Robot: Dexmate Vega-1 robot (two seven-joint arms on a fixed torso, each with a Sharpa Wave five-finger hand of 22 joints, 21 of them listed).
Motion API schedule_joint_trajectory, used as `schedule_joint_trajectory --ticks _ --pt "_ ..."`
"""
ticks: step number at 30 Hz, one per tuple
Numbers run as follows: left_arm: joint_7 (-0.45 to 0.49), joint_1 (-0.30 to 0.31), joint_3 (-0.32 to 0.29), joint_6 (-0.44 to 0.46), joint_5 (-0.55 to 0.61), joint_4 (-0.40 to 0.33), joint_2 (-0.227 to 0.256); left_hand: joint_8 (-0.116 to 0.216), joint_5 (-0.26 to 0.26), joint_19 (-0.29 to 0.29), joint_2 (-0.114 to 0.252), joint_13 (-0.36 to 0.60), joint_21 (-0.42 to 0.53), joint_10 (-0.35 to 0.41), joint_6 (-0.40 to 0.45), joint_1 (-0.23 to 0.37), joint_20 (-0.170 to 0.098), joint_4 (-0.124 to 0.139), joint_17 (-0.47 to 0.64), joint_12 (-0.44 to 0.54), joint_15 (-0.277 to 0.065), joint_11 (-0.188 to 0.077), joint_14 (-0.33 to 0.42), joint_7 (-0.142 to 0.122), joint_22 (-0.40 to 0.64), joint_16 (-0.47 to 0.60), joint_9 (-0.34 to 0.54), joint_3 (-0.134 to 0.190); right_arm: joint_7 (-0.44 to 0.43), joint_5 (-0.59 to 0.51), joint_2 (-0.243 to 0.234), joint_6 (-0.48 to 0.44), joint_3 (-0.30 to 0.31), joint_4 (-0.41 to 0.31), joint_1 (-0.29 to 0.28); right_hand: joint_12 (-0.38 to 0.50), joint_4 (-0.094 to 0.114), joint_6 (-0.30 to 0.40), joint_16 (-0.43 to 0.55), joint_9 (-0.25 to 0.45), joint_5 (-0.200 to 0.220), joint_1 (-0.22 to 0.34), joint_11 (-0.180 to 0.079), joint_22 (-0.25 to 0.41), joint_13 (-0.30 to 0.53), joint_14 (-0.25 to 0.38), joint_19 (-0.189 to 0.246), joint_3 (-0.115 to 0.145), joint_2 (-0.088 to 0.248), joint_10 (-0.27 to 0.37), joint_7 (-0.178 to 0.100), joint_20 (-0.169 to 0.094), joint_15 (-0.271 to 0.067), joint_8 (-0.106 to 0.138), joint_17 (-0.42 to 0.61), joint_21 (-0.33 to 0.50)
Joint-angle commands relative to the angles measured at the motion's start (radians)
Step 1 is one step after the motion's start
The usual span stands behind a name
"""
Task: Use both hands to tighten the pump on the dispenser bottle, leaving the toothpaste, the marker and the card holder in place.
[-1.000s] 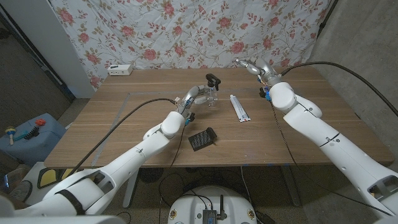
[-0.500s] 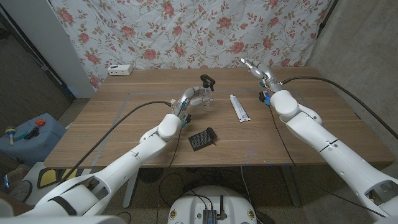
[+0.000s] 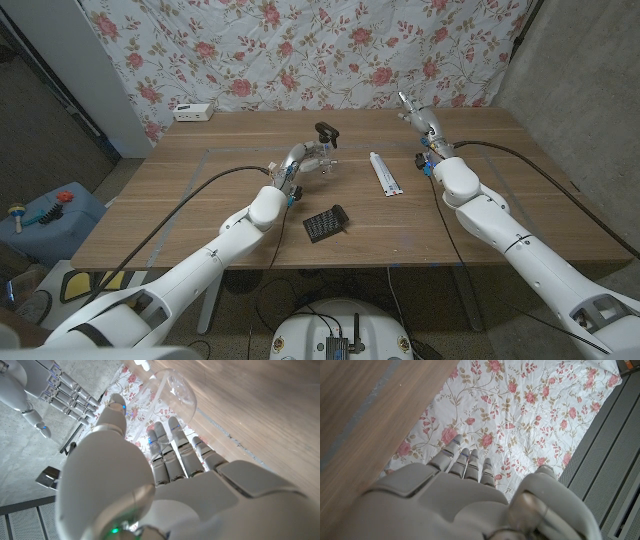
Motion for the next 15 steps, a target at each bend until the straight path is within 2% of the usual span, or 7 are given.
schedule_joint_trajectory --ticks 1,8,15 --pt "0.011 0.022 -0.014 0.014 -0.008 -0.021 0.014 0.001 0.005 -0.003 0.087 0.000 0.000 0.030 0.132 -0.090 -0.036 0.063 0.000 -0.006 -0.086 -0.029 -0.005 -0.046 0.002 0.001 0.000 0.069 0.029 0.104 0.049 0.148 0.000 0.102 0.001 -0.001 0.018 -0.023 0.007 0.001 0.008 -0.016 0.003 0.003 0.001 0.009 -0.014 -0.002 0.000 -0.019 -0.002 -0.033 0.016 0.004 0.000 0.001" --pt "0.020 0.030 -0.015 0.000 -0.003 -0.016 0.018 -0.001 0.005 -0.003 0.084 -0.005 0.000 0.026 0.132 -0.091 -0.035 0.062 -0.001 -0.012 -0.089 -0.023 -0.009 -0.047 0.002 0.000 -0.001 0.071 0.042 0.144 0.072 0.185 0.003 0.142 -0.002 -0.003 0.026 -0.050 0.009 0.000 0.013 -0.029 0.006 0.002 0.000 0.015 -0.023 -0.005 0.001 -0.043 0.000 -0.031 0.022 0.005 -0.002 0.003" --pt "0.034 0.039 -0.018 -0.006 0.000 -0.010 0.016 -0.005 0.004 -0.004 0.079 -0.011 0.001 0.022 0.130 -0.092 -0.036 0.060 -0.003 -0.020 -0.091 -0.017 -0.019 -0.045 0.002 -0.002 -0.001 0.074 0.054 0.174 0.089 0.216 0.005 0.172 -0.009 -0.001 0.032 -0.068 0.013 0.000 0.017 -0.037 0.006 0.002 0.000 0.029 -0.029 -0.005 0.002 -0.053 0.013 -0.039 0.015 0.006 -0.003 0.004"
